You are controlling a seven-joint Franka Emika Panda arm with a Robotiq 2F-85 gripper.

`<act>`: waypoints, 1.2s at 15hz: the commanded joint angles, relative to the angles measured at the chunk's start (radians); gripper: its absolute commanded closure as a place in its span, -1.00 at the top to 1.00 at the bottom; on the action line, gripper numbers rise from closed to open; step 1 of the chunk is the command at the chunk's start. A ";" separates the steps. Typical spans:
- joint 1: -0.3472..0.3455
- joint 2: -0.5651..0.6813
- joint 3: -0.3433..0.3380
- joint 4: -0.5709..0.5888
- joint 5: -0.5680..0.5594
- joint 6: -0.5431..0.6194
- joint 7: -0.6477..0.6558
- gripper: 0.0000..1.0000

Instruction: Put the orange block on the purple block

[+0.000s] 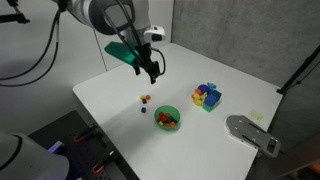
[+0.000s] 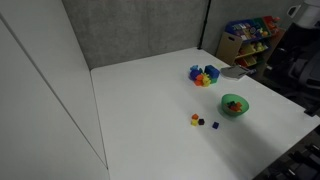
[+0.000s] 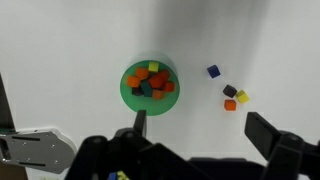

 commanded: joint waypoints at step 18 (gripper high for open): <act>-0.051 0.572 -0.027 0.199 0.064 0.291 0.006 1.00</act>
